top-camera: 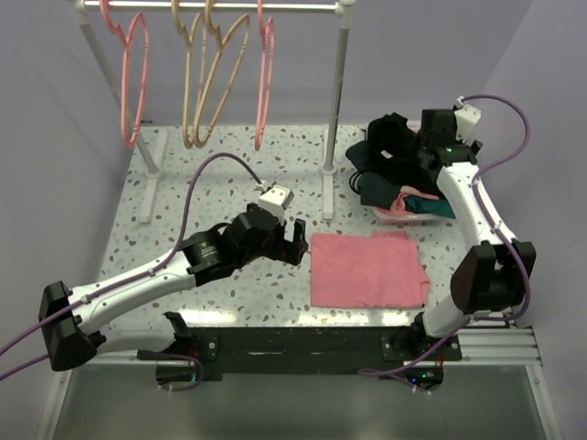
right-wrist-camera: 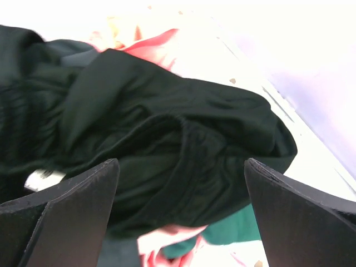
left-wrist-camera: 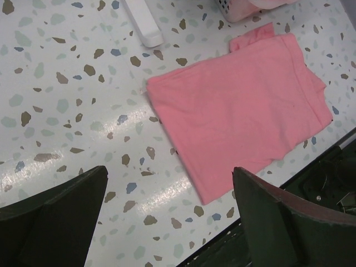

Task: Place the shorts on the hanger

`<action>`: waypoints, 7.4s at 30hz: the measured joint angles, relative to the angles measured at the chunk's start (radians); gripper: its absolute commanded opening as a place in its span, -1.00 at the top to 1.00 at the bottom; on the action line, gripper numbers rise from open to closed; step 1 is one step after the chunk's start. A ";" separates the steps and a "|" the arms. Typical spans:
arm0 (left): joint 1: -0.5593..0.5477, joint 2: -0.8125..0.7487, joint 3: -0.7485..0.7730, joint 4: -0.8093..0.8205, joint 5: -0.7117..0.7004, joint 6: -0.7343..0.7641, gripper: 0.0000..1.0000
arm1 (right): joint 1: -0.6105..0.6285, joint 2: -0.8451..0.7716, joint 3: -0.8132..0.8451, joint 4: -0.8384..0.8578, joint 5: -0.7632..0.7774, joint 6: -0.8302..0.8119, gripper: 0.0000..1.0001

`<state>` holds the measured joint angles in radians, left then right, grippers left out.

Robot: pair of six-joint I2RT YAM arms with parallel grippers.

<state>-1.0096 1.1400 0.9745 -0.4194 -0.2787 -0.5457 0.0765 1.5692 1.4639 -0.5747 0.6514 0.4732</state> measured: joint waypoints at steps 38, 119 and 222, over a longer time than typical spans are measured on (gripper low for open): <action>0.000 -0.005 0.069 0.015 -0.050 0.016 -1.00 | -0.052 -0.103 0.468 0.076 -0.377 0.027 1.00; -0.065 0.160 0.914 0.332 -0.256 0.384 1.00 | 0.111 -0.359 0.549 0.168 -0.737 0.050 1.00; 0.460 0.546 1.088 -0.228 -0.019 0.461 0.15 | 0.415 -0.264 -0.548 0.277 -0.682 0.030 -0.04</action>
<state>-0.5491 1.6855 2.0621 -0.6472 -0.2981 -0.0845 0.4911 1.3052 0.9161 -0.2977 -0.0307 0.5030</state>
